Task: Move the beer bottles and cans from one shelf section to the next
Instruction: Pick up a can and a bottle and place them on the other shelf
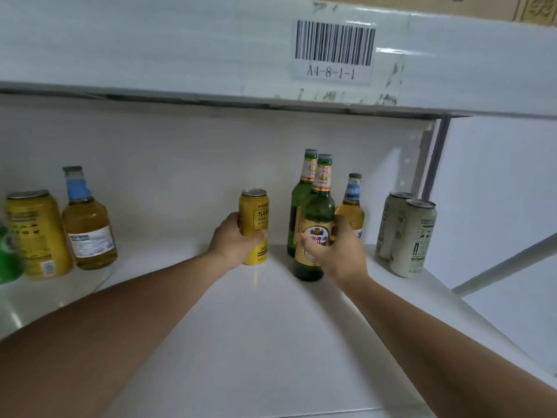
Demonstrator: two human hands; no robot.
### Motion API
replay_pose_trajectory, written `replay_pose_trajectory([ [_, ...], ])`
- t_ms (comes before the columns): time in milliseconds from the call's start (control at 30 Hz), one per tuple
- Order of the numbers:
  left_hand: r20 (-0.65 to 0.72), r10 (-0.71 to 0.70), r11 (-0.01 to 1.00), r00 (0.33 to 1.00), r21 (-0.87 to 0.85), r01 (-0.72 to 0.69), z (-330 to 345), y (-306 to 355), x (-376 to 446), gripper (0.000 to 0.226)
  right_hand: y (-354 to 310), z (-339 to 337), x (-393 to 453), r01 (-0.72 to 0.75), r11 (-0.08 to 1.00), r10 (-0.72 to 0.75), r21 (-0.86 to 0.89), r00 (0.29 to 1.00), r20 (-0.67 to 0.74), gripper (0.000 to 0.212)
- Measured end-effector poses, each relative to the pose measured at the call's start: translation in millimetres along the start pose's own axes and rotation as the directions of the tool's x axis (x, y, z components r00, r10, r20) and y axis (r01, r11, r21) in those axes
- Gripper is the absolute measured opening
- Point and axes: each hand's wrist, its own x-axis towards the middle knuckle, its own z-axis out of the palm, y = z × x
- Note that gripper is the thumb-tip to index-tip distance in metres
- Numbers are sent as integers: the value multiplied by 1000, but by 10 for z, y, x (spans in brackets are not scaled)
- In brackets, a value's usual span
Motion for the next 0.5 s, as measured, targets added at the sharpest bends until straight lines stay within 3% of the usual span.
replay_pose_trajectory([
  [500, 12, 5, 998, 1000, 59, -5, 70, -66, 304, 65, 29, 138, 106, -7, 1000, 7, 1, 1000, -2, 70],
])
